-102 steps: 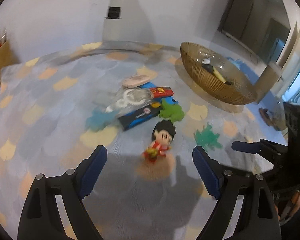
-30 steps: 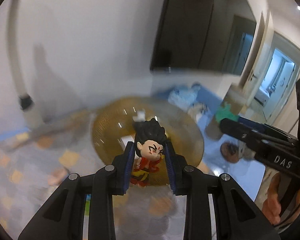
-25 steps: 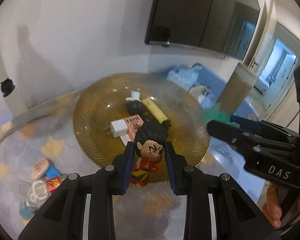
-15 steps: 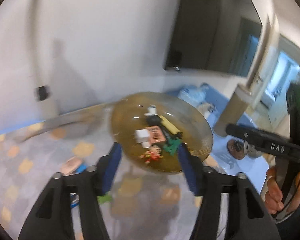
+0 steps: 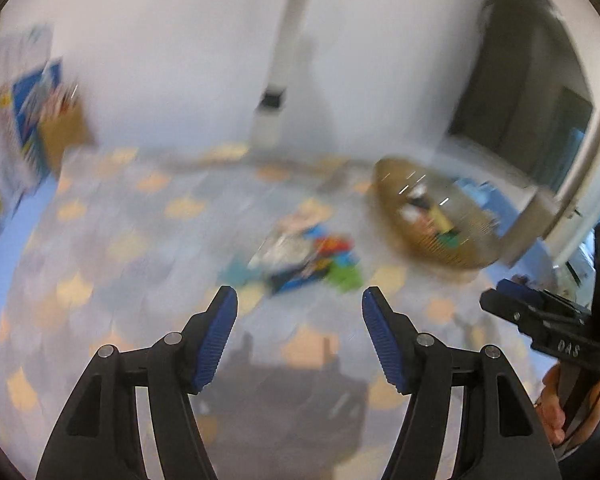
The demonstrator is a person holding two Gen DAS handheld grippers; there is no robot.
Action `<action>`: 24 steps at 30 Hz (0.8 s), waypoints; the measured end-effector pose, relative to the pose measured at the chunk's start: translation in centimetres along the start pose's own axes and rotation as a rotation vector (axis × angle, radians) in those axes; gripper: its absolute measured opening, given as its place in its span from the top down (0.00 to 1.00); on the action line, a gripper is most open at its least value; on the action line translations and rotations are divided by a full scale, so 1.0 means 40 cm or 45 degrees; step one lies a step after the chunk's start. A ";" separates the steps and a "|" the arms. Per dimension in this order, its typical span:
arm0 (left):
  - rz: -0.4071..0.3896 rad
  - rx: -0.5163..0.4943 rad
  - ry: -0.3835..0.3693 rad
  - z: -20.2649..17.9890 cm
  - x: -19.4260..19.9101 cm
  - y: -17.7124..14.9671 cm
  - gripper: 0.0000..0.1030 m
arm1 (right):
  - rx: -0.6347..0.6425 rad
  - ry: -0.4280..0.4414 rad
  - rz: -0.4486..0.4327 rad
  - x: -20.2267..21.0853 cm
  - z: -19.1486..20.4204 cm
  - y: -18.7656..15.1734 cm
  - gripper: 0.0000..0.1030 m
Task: Organize rigid objects
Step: 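Carry the boy figure and green frog into the amber bowl and release both, then grasp the translucent blue figure with the left tool while the right tool grasps the lime-green frog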
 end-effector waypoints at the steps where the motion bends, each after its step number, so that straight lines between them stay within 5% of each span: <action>1: 0.035 0.014 0.013 0.011 -0.022 -0.025 0.39 | 0.015 -0.003 0.024 -0.029 0.002 -0.030 0.37; 9: 0.156 0.064 0.028 0.036 -0.121 -0.149 0.39 | 0.153 -0.023 0.120 -0.178 -0.022 -0.148 0.38; 13: 0.161 0.010 0.095 0.017 -0.138 -0.158 0.39 | 0.165 -0.003 0.112 -0.177 -0.023 -0.149 0.27; 24: 0.164 -0.018 0.126 0.008 -0.133 -0.157 0.39 | 0.307 -0.100 0.144 -0.207 0.021 -0.182 0.26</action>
Point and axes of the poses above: each gripper's, at about its wrist camera, not at the fingertips, and x roughly against the way its jaws point, z to its left, y to its top, the point moved 1 cm from there along -x, roughly the way its jaws point, and after that the axes turned 15 degrees about -x, right-handed, at the moved point
